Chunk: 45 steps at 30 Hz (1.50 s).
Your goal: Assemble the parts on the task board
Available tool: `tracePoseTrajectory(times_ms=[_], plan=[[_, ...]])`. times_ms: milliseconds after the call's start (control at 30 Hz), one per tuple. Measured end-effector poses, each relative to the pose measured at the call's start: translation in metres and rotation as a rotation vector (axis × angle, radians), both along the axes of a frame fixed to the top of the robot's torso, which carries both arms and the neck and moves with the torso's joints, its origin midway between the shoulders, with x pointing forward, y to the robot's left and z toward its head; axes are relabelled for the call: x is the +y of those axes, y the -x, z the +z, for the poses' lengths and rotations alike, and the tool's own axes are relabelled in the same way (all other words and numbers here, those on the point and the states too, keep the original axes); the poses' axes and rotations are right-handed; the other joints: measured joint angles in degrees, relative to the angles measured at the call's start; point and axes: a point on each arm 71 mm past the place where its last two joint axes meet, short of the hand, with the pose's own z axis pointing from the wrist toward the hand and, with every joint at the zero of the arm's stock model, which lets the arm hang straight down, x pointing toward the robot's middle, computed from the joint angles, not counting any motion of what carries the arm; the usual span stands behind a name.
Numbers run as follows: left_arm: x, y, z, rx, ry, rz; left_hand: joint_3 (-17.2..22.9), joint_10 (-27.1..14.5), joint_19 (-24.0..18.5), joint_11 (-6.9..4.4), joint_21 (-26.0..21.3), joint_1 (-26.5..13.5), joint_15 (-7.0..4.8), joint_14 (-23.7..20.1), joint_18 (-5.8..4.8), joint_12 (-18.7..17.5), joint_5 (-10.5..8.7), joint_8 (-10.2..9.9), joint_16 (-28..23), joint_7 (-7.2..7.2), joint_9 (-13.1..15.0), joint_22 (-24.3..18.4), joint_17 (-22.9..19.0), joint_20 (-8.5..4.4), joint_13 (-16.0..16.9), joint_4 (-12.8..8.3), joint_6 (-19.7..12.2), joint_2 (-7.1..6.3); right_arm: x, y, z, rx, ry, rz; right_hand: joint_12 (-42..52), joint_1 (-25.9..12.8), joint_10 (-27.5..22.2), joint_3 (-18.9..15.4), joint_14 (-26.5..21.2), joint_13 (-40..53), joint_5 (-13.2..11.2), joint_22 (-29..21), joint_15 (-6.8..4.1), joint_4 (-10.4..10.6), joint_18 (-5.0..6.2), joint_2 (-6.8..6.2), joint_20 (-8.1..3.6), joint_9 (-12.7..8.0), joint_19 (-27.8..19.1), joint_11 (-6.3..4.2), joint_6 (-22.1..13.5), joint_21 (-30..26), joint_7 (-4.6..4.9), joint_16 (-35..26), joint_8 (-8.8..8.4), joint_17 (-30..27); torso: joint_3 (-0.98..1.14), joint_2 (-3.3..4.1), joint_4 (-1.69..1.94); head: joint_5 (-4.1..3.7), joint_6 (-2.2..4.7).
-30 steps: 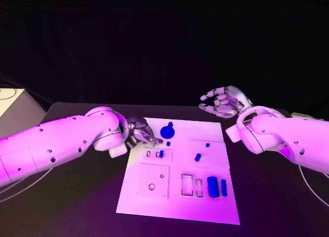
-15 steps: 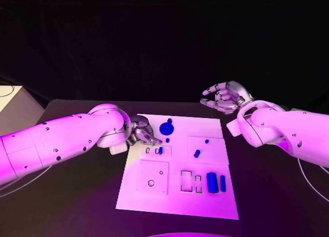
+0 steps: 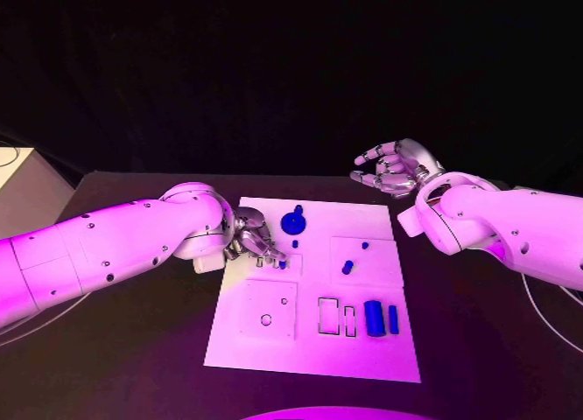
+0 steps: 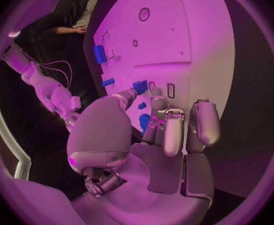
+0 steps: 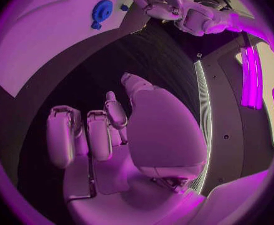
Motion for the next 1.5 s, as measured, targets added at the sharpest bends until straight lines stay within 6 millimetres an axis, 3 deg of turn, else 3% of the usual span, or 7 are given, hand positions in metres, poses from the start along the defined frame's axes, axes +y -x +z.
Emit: tracePoseTrajectory(times_ms=[800,1500], plan=[[-0.008,0.003,0.000,0.022,0.009,-0.020,0.3,0.0,0.0,0.00,0.0,-0.8,0.01,0.0,0.01,0.3,0.00,0.0,0.0,0.00,0.6,0.2,0.0,0.01,0.0,0.0,0.0,0.23,0.000,-0.001,-0.001,0.014,0.011,-0.004,0.0,-0.2,0.0,0.0,0.0,0.0,-0.1,0.0,0.00,0.0,0.00,-0.22,0.00,0.0,0.0,0.00,0.0,0.0,0.00,0.0,0.23,0.0,-0.01,0.00,-0.01,-0.23,-0.26],[-0.014,0.001,-0.001,0.025,0.007,-0.024,0.9,0.0,0.0,-0.01,0.0,-0.8,0.01,0.0,0.01,0.3,-0.01,0.0,0.0,0.00,0.9,0.2,0.0,0.01,0.0,-0.2,0.0,0.23,0.006,-0.002,-0.005,0.027,0.018,0.004,0.0,-0.2,0.0,-0.2,0.0,0.0,-0.5,0.0,0.00,0.2,-0.01,-0.22,0.00,0.0,0.0,0.01,0.0,0.0,0.00,0.0,0.22,0.0,0.02,0.11,0.00,0.24,-0.34]])
